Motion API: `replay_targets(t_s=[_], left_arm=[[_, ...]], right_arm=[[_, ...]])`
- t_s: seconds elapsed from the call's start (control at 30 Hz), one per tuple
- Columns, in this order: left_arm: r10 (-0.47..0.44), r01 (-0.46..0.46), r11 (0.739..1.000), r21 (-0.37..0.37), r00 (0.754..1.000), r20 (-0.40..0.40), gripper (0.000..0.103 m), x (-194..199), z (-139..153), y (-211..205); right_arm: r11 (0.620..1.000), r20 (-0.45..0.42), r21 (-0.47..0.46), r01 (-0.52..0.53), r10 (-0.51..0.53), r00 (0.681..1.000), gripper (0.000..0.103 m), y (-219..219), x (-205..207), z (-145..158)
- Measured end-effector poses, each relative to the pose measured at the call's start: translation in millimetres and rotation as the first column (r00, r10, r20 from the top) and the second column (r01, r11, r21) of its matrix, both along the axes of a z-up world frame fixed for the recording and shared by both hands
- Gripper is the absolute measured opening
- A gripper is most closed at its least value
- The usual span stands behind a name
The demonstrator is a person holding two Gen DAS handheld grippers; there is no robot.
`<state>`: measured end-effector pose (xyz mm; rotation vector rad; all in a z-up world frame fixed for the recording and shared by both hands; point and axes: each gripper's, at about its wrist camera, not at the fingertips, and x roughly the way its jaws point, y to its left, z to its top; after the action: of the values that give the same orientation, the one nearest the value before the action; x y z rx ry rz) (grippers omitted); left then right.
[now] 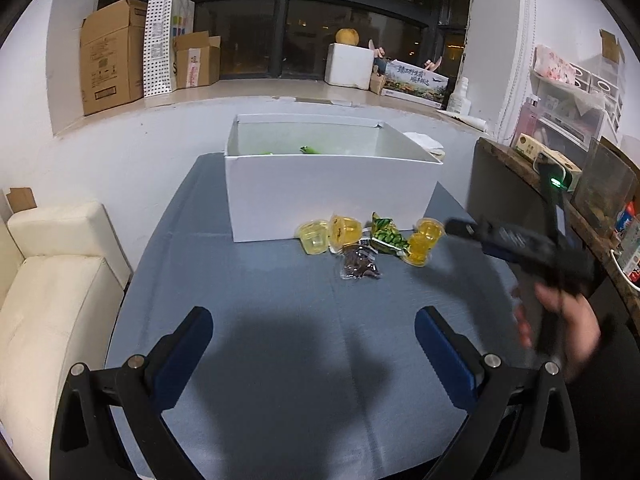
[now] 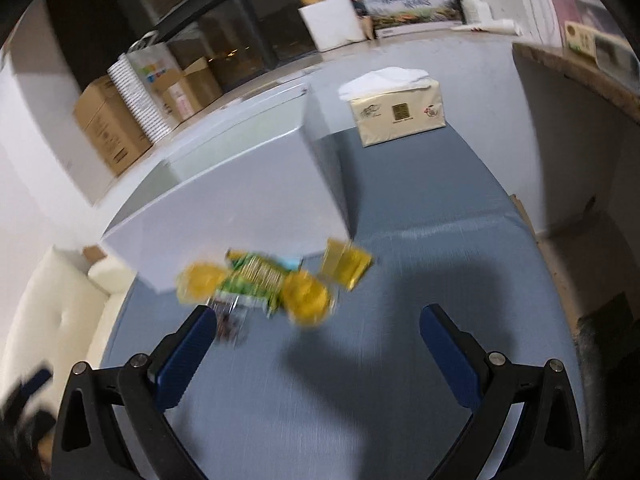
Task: Organize snacks
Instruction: 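Grasp a yellow jelly cup with the right gripper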
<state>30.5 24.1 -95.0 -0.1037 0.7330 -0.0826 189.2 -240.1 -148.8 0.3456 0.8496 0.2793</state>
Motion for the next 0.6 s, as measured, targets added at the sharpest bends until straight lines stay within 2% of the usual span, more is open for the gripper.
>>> replay_targets(t_s=[0.07,0.2,0.3,0.33,0.4,0.6], left_arm=[[0.009,-0.009,1.000,0.005,1.000,0.002,0.103,-2,0,4],[0.030,-0.030,1.000,-0.002,1.000,-0.007,0.103,-3,-5,15],[0.041,-0.041,0.999,-0.007,0.999,-0.015,0.103,-2,-9,20],[0.044,-0.044,0.999,-0.009,0.999,-0.018,0.103,0,-10,21],[0.048,-0.048,0.999,-0.013,0.999,-0.024,0.103,2,-13,23],[0.037,-0.038,0.999,-0.025,0.998,-0.046,0.103,16,-23,21]], right_arm=[[0.999,-0.019,0.035,0.029,-0.028,0.999,0.100,-2,17,-5],[0.998,-0.079,0.008,0.060,-0.059,0.995,0.078,4,45,-22],[0.998,-0.103,-0.021,0.055,-0.057,0.993,0.071,12,51,-34],[0.998,-0.078,-0.035,0.052,-0.055,0.995,0.067,14,49,-33],[1.000,-0.074,-0.004,0.031,-0.031,0.997,0.046,13,49,-34],[1.000,-0.031,-0.028,-0.001,0.001,1.000,0.046,15,43,-24]])
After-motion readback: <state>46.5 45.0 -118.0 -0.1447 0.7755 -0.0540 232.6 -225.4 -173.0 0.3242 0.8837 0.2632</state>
